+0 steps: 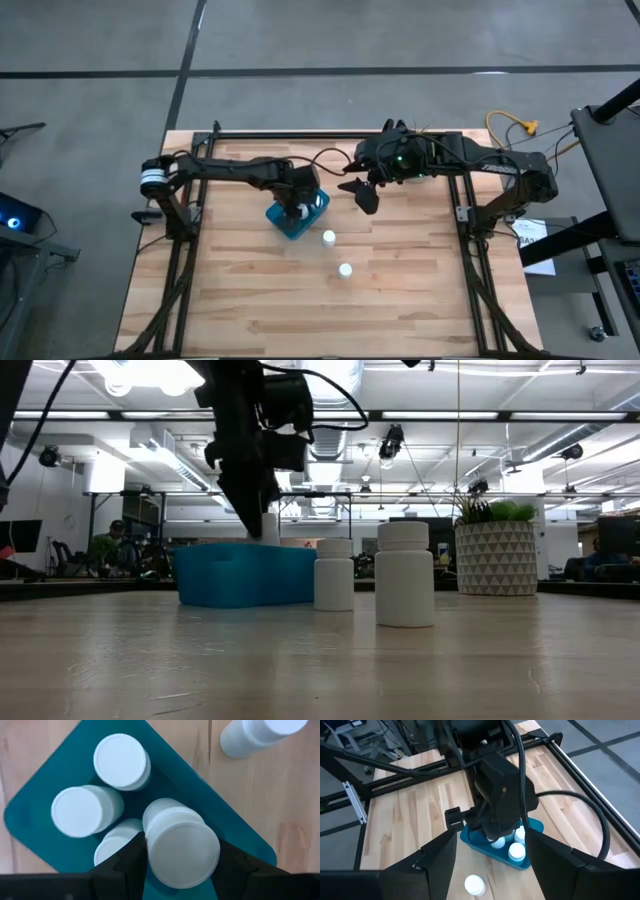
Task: Pick and place pill bottles into a basket
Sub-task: Put the left white pill bottle into the blue container, then put the top white pill bottle into the blue container
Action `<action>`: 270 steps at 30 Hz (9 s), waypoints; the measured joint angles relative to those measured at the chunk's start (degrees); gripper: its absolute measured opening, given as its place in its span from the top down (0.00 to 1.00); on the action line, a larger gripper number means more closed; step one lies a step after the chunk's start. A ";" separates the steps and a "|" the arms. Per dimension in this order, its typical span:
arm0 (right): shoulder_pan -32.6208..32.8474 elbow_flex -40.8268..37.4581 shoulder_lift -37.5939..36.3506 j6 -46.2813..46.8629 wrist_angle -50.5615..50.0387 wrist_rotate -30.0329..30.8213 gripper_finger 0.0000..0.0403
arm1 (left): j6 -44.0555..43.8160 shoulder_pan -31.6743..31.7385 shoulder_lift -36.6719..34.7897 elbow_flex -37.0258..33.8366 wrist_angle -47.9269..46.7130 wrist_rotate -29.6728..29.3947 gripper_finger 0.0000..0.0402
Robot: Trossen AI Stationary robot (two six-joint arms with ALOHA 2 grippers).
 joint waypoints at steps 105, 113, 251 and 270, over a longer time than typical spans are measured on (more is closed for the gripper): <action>0.76 -1.98 -10.40 -4.04 3.26 9.23 0.44 | -4.81 -10.96 -1.26 12.95 4.67 2.53 0.36; 0.76 -2.44 -13.21 -1.93 2.63 15.09 0.44 | -4.43 -11.41 2.19 15.76 4.80 2.04 0.36; 0.79 -7.88 -17.53 2.58 2.97 17.25 0.44 | -16.05 -13.99 -5.83 15.87 -11.15 -13.48 0.65; 0.76 -8.37 -17.53 2.84 5.82 15.78 0.44 | -20.93 -9.95 -14.72 -4.07 -4.00 -11.96 0.65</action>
